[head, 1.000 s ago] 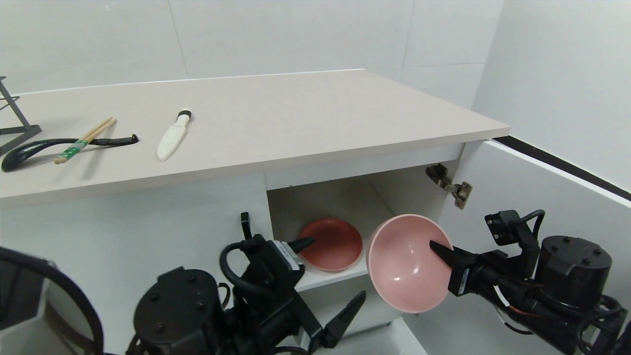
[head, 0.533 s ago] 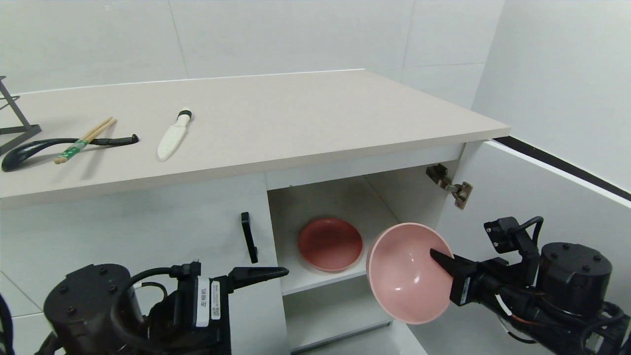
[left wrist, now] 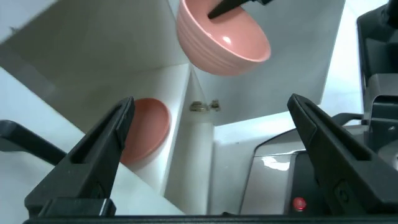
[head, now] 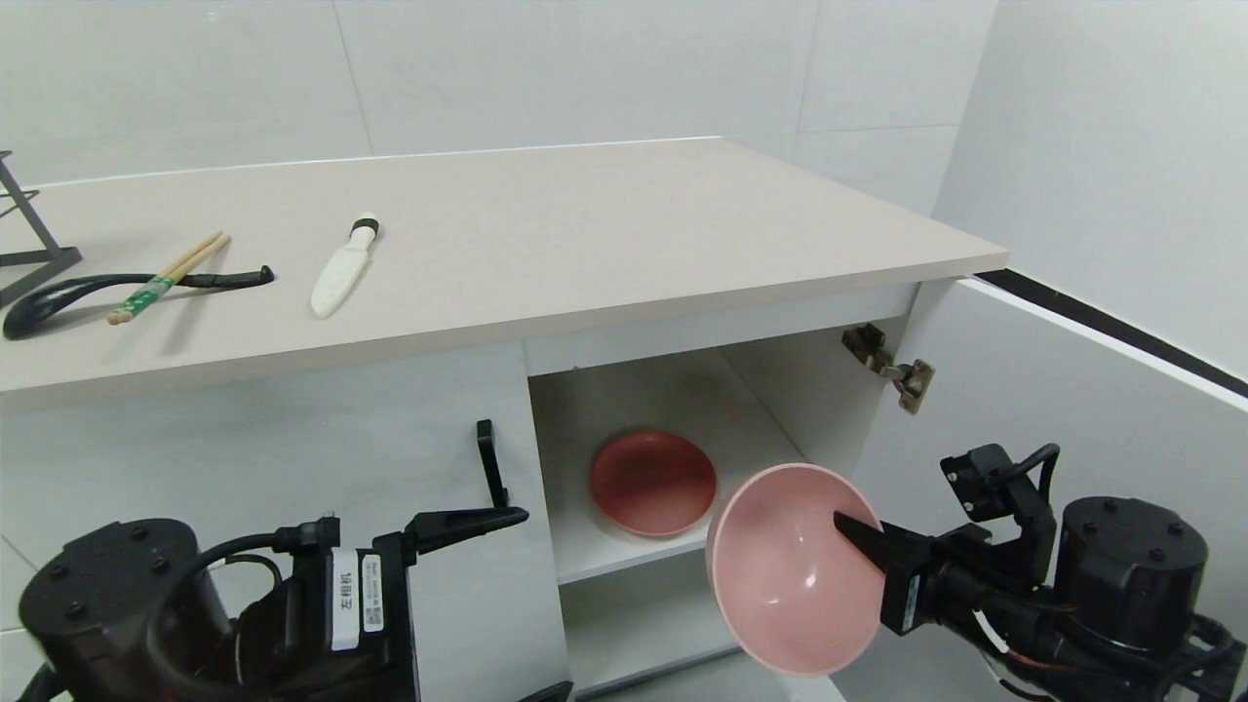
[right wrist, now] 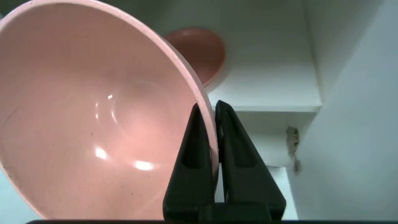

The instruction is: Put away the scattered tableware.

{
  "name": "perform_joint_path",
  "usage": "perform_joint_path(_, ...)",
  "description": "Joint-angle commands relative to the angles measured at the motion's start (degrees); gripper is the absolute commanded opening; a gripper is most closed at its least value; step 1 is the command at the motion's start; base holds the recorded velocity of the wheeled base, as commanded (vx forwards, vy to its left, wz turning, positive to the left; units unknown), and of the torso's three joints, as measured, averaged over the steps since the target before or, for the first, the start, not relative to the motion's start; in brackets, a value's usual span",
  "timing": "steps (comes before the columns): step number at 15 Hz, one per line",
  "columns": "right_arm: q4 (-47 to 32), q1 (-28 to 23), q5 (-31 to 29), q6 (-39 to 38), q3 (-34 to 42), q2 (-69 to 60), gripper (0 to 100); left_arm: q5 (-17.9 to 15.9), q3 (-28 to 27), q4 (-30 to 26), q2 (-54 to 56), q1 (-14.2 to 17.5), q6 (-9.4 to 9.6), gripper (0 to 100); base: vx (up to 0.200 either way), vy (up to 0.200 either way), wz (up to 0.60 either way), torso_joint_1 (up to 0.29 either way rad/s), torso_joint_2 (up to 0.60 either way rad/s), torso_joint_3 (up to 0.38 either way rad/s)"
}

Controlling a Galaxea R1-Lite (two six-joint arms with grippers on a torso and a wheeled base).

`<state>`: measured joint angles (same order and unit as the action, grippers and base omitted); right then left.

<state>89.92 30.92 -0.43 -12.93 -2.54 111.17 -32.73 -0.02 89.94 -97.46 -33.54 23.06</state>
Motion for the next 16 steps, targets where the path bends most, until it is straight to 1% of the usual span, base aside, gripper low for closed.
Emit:
perform_joint_path(1,0.1,1.1,0.0,0.2,-0.5,0.2,0,0.1,0.0,0.1,1.7,0.8,0.05,100,0.0,0.0,0.0,0.0,0.0,0.0)
perform_joint_path(3,0.1,0.7,0.0,0.2,-1.2,1.3,0,0.3,0.0,0.1,1.8,3.6,-0.3,100,0.0,0.0,0.0,0.0,0.0,0.0)
perform_joint_path(4,0.1,0.6,0.0,0.2,-1.9,2.2,0,0.3,0.0,0.1,1.9,4.0,-0.3,100,0.0,0.0,0.0,0.0,0.0,0.0)
perform_joint_path(7,0.1,2.7,0.1,0.1,-3.1,6.1,0,0.3,0.0,0.1,3.1,1.9,-0.3,100,0.0,0.0,0.0,0.0,0.0,0.0)
perform_joint_path(8,0.1,2.6,0.3,0.0,-4.3,6.6,0,0.3,0.0,0.1,3.1,1.7,-0.3,100,0.0,0.0,0.0,0.0,0.0,0.0)
perform_joint_path(9,0.1,1.0,0.5,-0.1,-8.9,9.5,0,0.3,0.0,0.1,2.7,1.7,-0.39,100,0.0,0.0,0.0,0.0,0.0,0.0)
perform_joint_path(10,0.1,-0.1,1.1,0.2,-11.7,11.6,0,0.3,0.0,0.1,2.9,2.1,-0.48,100,0.0,0.0,0.0,0.0,0.0,0.0)
perform_joint_path(12,0.1,-0.8,2.3,0.2,-15.7,15.4,0,0.3,0.0,0.1,5.3,4.1,-0.74,100,0.0,0.0,0.0,0.0,0.0,0.0)
perform_joint_path(13,0.1,-0.8,2.9,0.3,-17.7,17.7,0,0.3,0.0,0.1,7.8,6.6,-1.88,100,0.0,0.0,0.0,0.0,0.0,0.0)
perform_joint_path(14,0.1,-0.9,3.9,0.3,-19.9,19.9,0,0.3,0.0,0.1,10.8,8.1,-3.73,100,0.0,0.0,0.0,0.0,0.0,0.0)
perform_joint_path(15,0.1,-1.5,4.9,0.3,-21.5,21.5,0,0.3,0.0,-0.4,14.4,8.0,-5.4,100,0.0,0.0,0.0,0.0,0.0,0.0)
perform_joint_path(16,0.1,-1.8,5.3,0.3,-22.8,22.4,0,0.2,0.0,-3.8,17.4,7.9,-5.84,100,0.0,0.0,0.0,0.0,0.0,0.0)
